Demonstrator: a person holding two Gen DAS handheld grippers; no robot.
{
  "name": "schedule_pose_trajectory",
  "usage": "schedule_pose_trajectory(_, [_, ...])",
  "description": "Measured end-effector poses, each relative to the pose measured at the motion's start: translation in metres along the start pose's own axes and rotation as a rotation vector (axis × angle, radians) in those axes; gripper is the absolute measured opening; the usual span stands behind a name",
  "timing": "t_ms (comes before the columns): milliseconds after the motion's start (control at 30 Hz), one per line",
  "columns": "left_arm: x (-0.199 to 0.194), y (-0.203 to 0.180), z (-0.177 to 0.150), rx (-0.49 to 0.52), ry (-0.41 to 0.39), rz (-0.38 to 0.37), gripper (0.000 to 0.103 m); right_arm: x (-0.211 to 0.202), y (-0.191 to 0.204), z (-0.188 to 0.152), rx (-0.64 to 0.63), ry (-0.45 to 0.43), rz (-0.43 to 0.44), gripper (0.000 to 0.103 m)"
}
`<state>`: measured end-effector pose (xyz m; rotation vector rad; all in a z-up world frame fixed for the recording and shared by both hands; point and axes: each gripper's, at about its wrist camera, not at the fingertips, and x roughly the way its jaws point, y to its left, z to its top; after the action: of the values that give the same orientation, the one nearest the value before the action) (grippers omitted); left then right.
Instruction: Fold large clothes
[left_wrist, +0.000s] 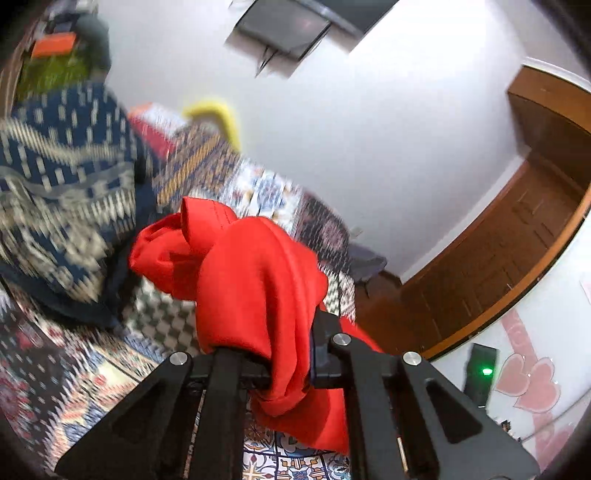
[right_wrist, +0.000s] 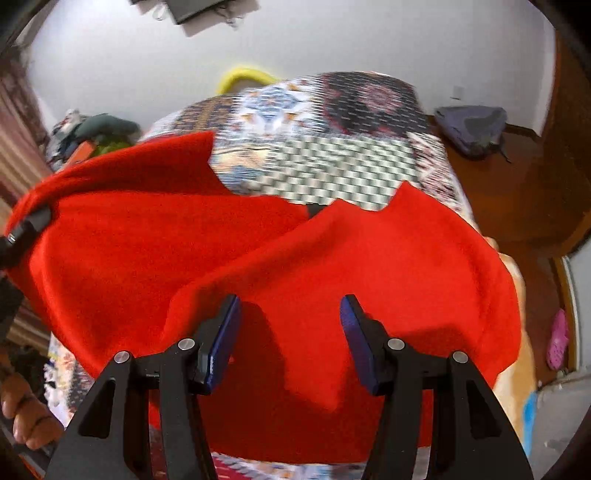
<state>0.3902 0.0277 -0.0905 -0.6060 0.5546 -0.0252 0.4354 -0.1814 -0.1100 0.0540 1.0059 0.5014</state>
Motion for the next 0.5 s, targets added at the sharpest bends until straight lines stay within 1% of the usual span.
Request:
schedule_pose_trajectory(100, [-0.030,-0.010,0.006,0.071,-0.081,0.027,0.008,0.011,0.034,0.002,-0.035,0.005,0.062,0.052])
schedule_pose_trajectory(167, [-0.043,-0.011,0.007,0.100,-0.114,0.048,0.008,0.027,0.055,0.001,-0.045,0.032,0.113,0.052])
schedule_pose_trajectory(267, [-0.050,-0.007,0.007,0.143,-0.148,0.110,0.008,0.060,0.079,-0.007,-0.042,0.116,0.194,0.052])
schedule_pose_trajectory(333, [-0.047,-0.001,0.003,0.165,-0.131,0.143,0.007,0.086,0.089,-0.014,-0.027,0.206,0.243,0.052])
schedule_pose_trajectory(400, [-0.039,0.003,0.000,0.181,-0.103,0.161,0.007,0.108,0.091,-0.023,0.000,0.278,0.253,0.052])
schedule_pose_trajectory(500, [-0.023,0.000,-0.006,0.224,-0.077,0.171,0.007,0.113,0.081,-0.028,0.002,0.298,0.238,0.052])
